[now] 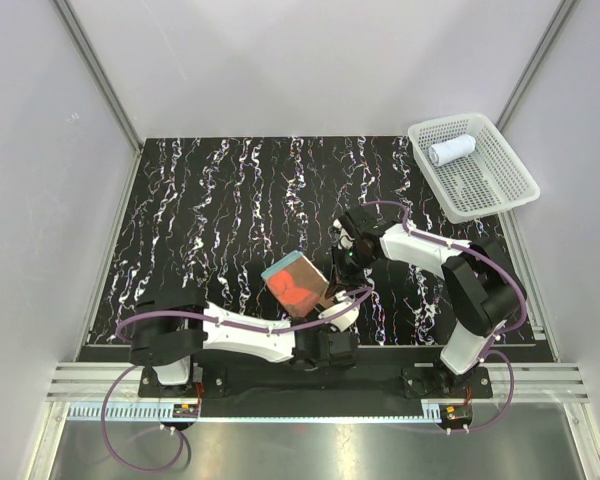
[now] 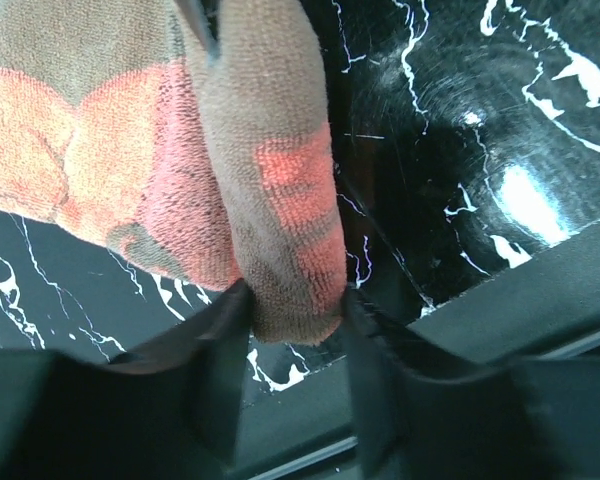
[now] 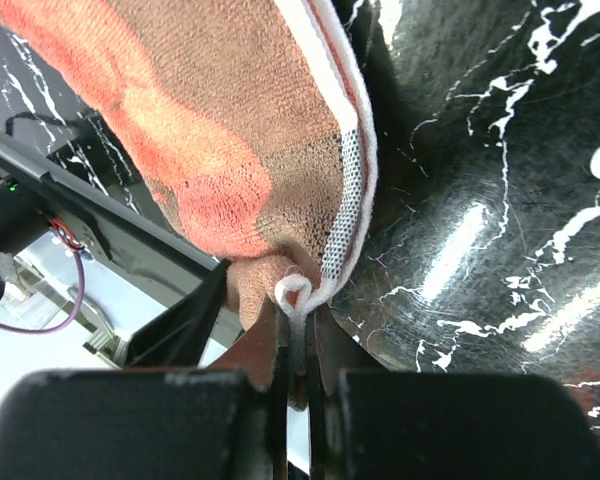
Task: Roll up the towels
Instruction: Roll the towel
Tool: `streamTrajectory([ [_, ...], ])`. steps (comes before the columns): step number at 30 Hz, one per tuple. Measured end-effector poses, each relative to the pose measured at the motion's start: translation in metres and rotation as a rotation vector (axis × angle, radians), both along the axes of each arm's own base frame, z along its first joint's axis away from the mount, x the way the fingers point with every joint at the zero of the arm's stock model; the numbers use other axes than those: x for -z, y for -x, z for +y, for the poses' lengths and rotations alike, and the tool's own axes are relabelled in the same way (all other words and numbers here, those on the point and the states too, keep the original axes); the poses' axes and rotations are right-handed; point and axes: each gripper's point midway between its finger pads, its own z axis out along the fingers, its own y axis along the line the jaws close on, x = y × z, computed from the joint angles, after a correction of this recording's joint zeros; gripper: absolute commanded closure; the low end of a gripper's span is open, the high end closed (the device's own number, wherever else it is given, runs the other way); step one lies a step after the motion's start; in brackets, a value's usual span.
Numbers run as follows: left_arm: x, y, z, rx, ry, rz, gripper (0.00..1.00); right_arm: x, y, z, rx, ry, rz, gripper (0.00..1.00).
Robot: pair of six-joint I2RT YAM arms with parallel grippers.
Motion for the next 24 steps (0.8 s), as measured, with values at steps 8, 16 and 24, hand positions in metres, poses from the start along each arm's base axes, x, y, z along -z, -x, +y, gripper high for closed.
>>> streamTrajectory([
  [8, 0.003, -0.001, 0.001, 0.006, -0.007, -0.013, 0.85, 0.0, 0.002, 0.0, -0.007, -0.032, 0.015, 1.0],
  [16, -0.006, 0.006, -0.018, 0.072, 0.12, 0.165, 0.87, 0.006, 0.0, -0.011, 0.002, -0.023, 0.033, 0.79],
  [24, -0.011, -0.003, -0.018, 0.041, 0.272, 0.416, 0.87, 0.015, -0.013, -0.038, 0.058, 0.072, 0.021, 0.29],
])
